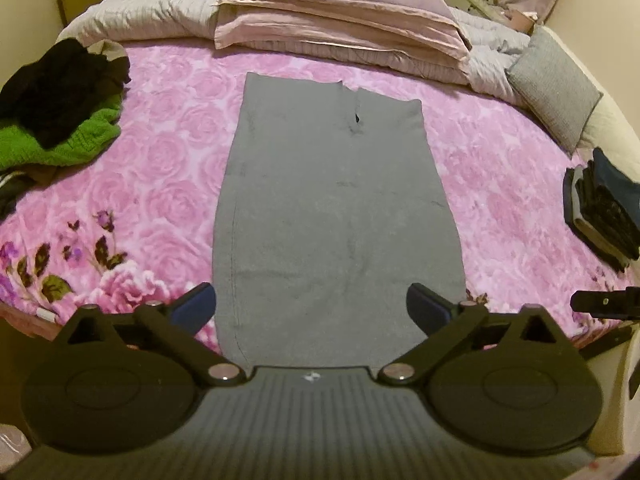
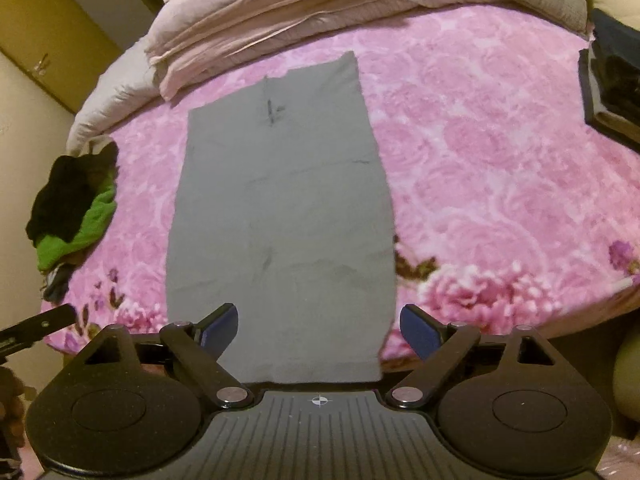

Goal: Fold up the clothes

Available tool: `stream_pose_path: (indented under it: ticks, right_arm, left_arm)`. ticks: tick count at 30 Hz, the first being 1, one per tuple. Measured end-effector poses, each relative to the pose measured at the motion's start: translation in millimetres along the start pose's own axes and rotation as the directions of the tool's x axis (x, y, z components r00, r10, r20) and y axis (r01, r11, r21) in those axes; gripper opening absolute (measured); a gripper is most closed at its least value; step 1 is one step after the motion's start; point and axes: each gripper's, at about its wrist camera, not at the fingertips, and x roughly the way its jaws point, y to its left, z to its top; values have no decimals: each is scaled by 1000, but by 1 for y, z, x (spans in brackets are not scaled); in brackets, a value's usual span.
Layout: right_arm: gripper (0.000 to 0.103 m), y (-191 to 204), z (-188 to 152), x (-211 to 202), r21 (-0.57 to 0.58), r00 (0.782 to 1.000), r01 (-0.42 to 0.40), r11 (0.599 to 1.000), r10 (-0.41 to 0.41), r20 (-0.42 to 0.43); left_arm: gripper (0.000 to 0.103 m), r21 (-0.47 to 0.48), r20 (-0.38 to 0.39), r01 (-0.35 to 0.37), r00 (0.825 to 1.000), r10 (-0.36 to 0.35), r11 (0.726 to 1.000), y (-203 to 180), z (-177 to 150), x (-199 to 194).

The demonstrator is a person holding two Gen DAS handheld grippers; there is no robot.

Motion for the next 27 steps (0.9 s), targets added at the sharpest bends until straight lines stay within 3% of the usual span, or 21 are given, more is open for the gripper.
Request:
stream_pose_path:
  ticks: [13,27]
  right_arm:
    - [86,51,-32,46,-113,992,26,993,-40,-117]
    - [86,61,-34,53,-123,991,31,992,-46,-128]
  left_arm:
    - [102,50,-71,-27,997,31,998,8,-19,16]
    - [102,44,-80,-27,996,30,999,15,-19,19]
